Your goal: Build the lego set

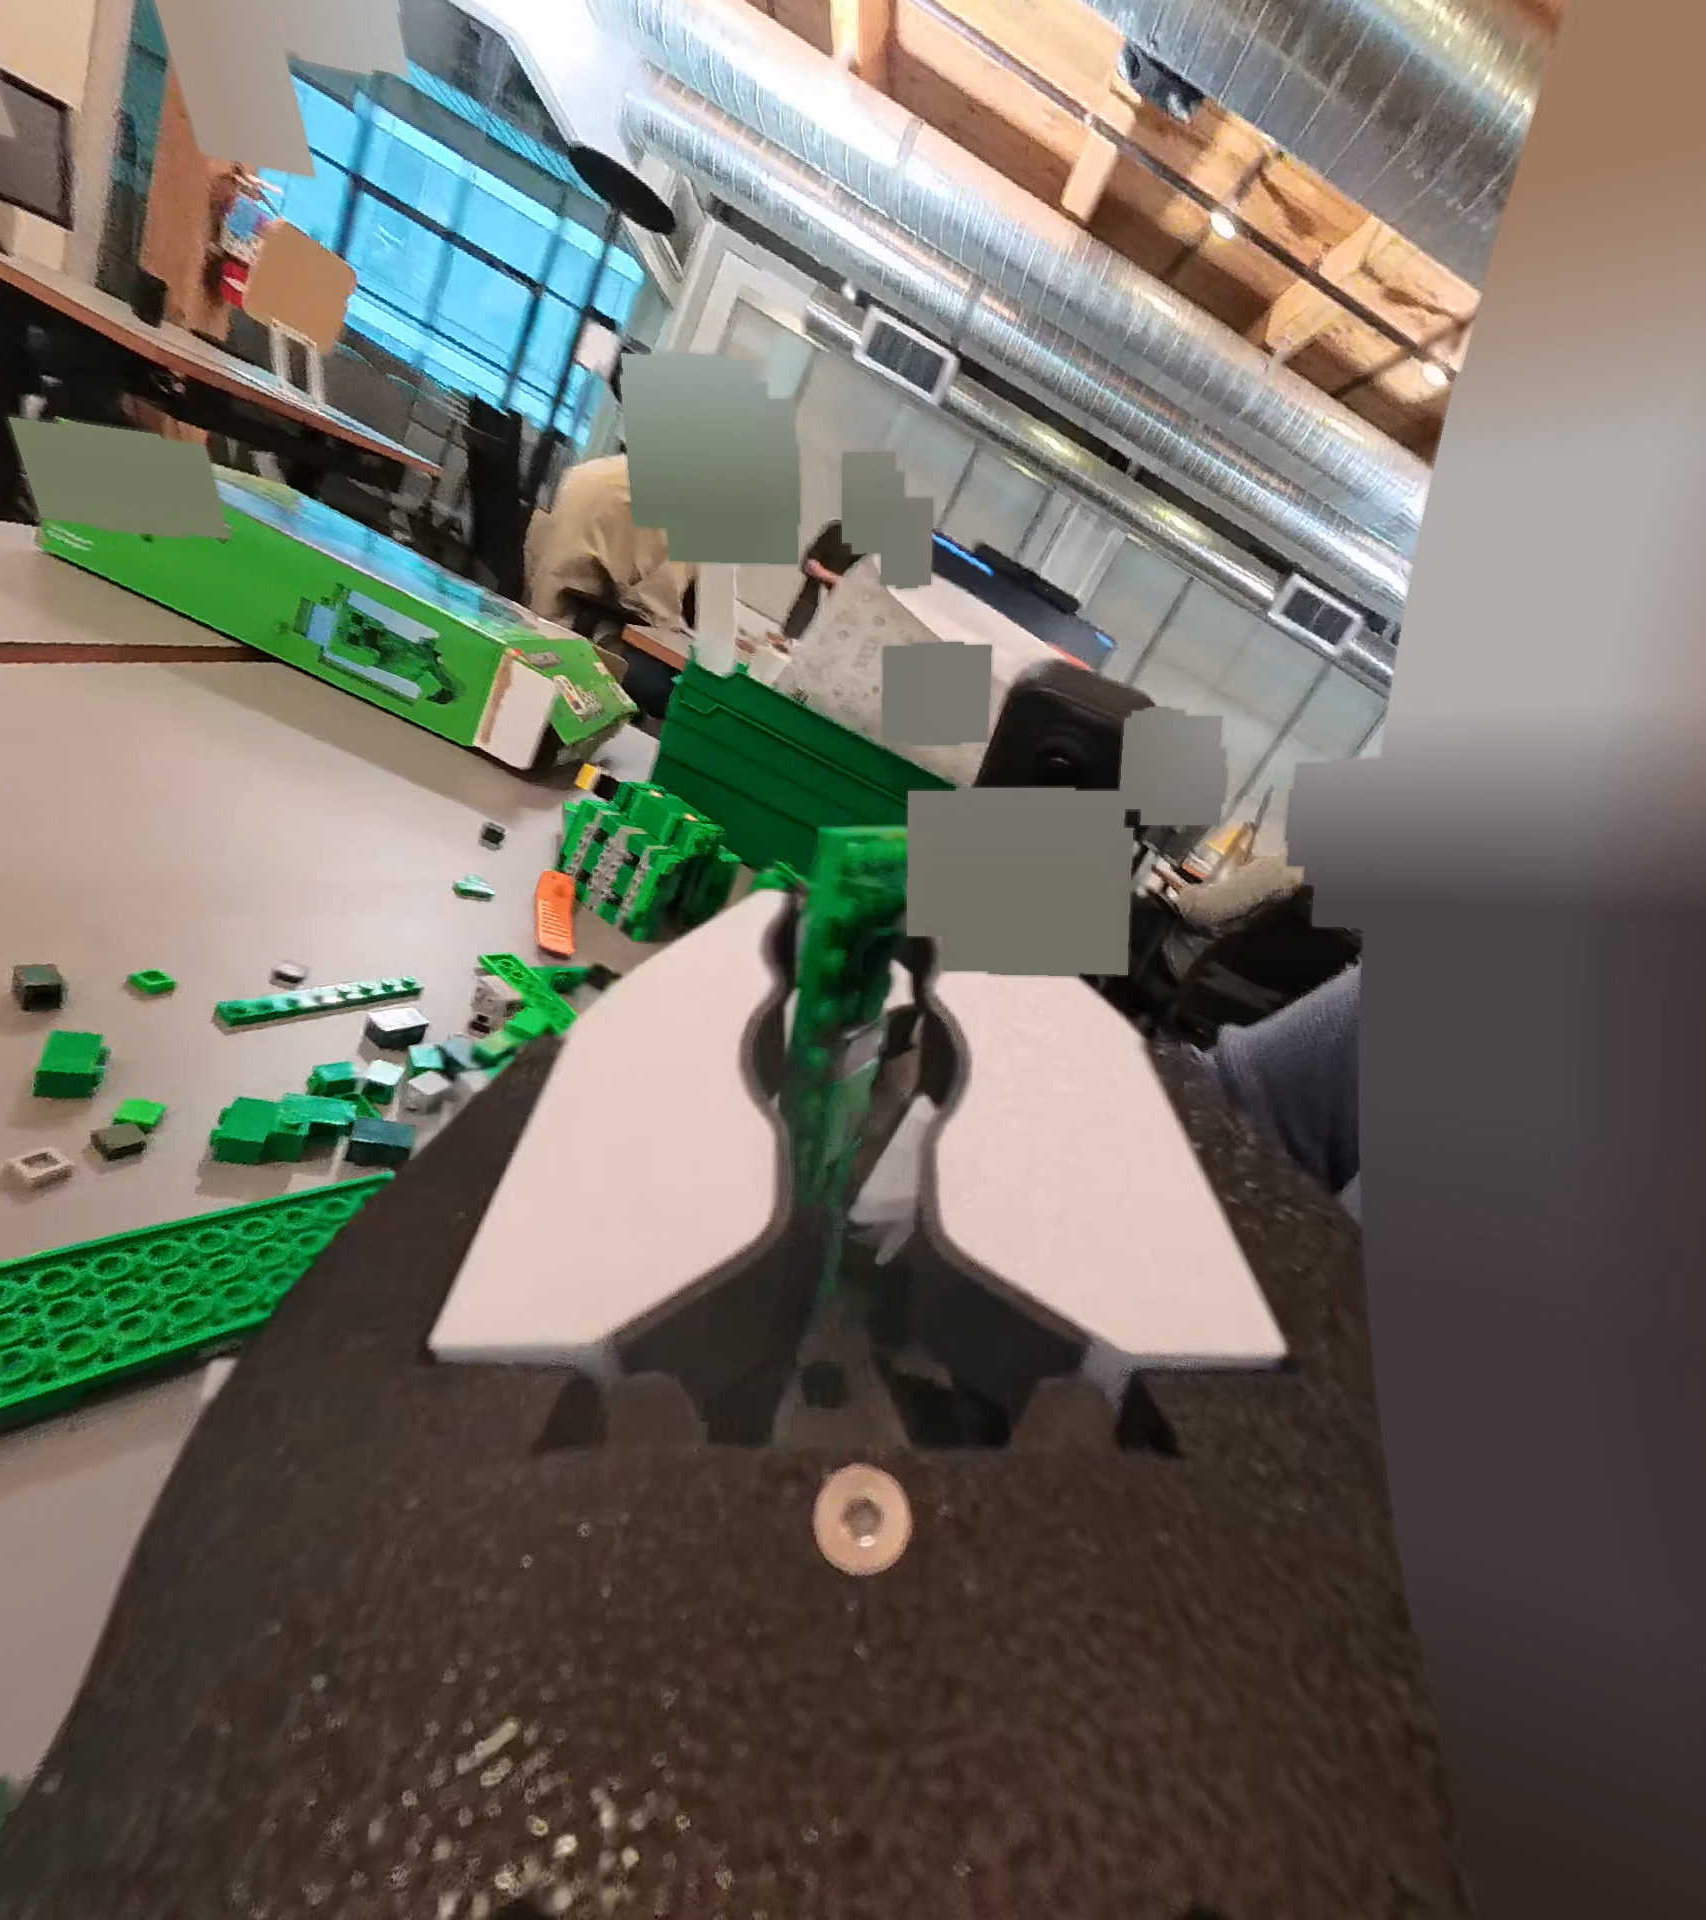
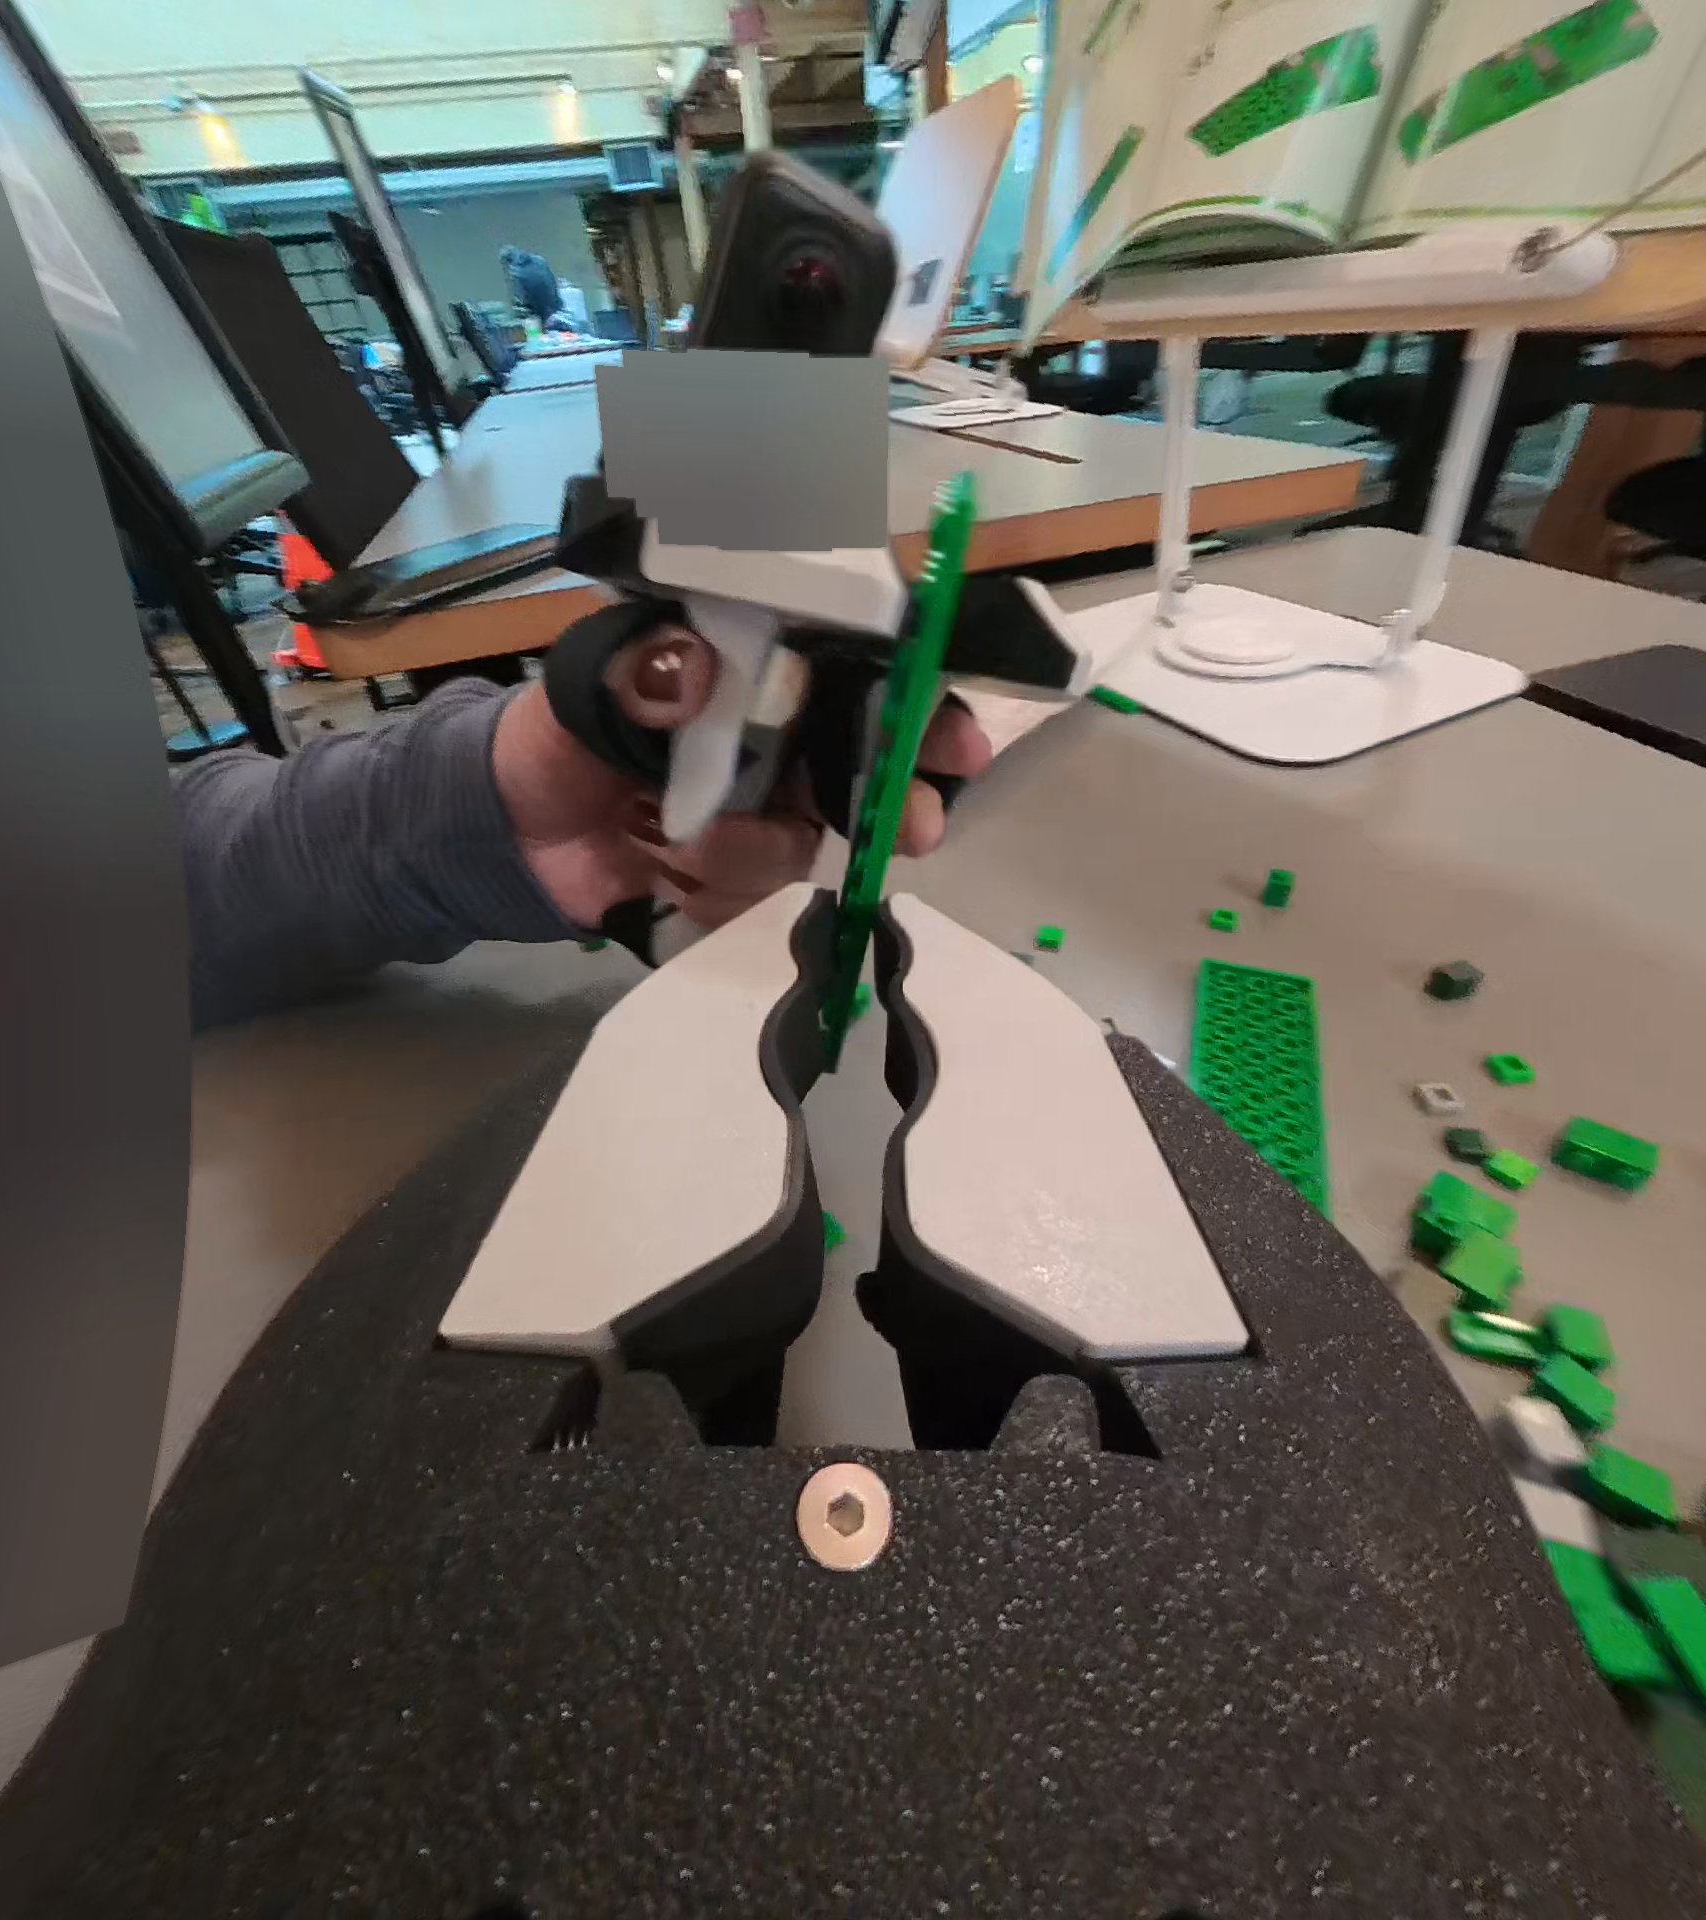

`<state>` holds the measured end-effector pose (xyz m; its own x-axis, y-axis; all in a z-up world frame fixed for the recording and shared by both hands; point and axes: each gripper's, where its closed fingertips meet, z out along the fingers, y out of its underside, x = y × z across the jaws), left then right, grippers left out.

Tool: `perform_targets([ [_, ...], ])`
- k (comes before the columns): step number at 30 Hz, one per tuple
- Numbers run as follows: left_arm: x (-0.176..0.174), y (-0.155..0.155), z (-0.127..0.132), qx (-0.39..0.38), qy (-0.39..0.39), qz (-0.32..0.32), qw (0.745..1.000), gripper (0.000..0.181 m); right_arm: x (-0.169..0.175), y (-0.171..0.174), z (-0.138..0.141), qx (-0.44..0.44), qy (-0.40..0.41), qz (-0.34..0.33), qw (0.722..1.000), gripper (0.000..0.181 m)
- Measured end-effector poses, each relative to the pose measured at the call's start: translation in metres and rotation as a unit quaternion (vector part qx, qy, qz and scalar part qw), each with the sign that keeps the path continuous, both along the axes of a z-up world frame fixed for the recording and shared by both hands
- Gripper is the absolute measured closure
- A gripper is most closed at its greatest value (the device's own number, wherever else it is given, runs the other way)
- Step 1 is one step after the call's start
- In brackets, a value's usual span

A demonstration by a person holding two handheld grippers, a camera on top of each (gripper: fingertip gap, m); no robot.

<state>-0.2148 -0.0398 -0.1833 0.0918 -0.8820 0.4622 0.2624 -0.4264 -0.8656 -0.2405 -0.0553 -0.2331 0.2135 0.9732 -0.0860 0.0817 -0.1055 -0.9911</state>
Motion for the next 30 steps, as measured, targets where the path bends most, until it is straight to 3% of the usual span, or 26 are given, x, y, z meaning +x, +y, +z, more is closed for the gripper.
perform_targets([
  [1, -0.004, 0.006, 0.001, -0.007, -0.009, 0.018, 1.0, 0.15, 0.007, 0.009, 0.001, 0.013, -0.003, -0.025, 1.0, 0.175],
  [3, -0.019, 0.022, 0.003, -0.008, -0.021, 0.071, 0.997, 0.128, 0.027, 0.03, 0.006, 0.059, -0.011, -0.09, 0.994, 0.175],
  [7, -0.07, 0.055, -0.001, 0.033, -0.009, 0.252, 0.967, 0.126, 0.074, 0.066, 0.017, 0.166, -0.054, -0.221, 0.959, 0.175],
  [9, -0.092, 0.064, -0.002, 0.049, 0.001, 0.321, 0.946, 0.127, 0.084, 0.071, 0.015, 0.222, -0.102, -0.244, 0.939, 0.175],
  [11, -0.096, 0.066, -0.004, 0.068, 0.016, 0.335, 0.94, 0.127, 0.081, 0.068, 0.005, 0.237, -0.149, -0.215, 0.936, 0.175],
  [13, -0.082, 0.064, -0.012, 0.077, 0.046, 0.303, 0.949, 0.126, 0.075, 0.06, -0.005, 0.224, -0.179, -0.175, 0.942, 0.175],
  [16, -0.038, 0.043, -0.022, 0.11, 0.099, 0.18, 0.972, 0.122, 0.071, 0.047, -0.024, 0.219, -0.244, -0.113, 0.938, 0.175],
  [19, -0.005, 0.02, -0.042, 0.174, 0.195, 0.107, 0.959, 0.119, 0.066, 0.031, -0.04, 0.218, -0.281, -0.048, 0.933, 0.175],
  [23, 0.018, -0.007, -0.06, 0.222, 0.252, 0.028, 0.941, 0.134, 0.059, 0.012, -0.051, 0.175, -0.286, 0.014, 0.942, 0.175],
  [26, 0.02, -0.013, -0.074, 0.223, 0.294, -0.005, 0.929, 0.172, 0.059, 0.012, -0.054, 0.171, -0.291, 0.019, 0.941, 0.174],
  [30, 0.013, -0.004, -0.077, 0.159, 0.294, 0.001, 0.942, 0.176, 0.06, 0.026, -0.045, 0.214, -0.277, -0.031, 0.936, 0.168],
])
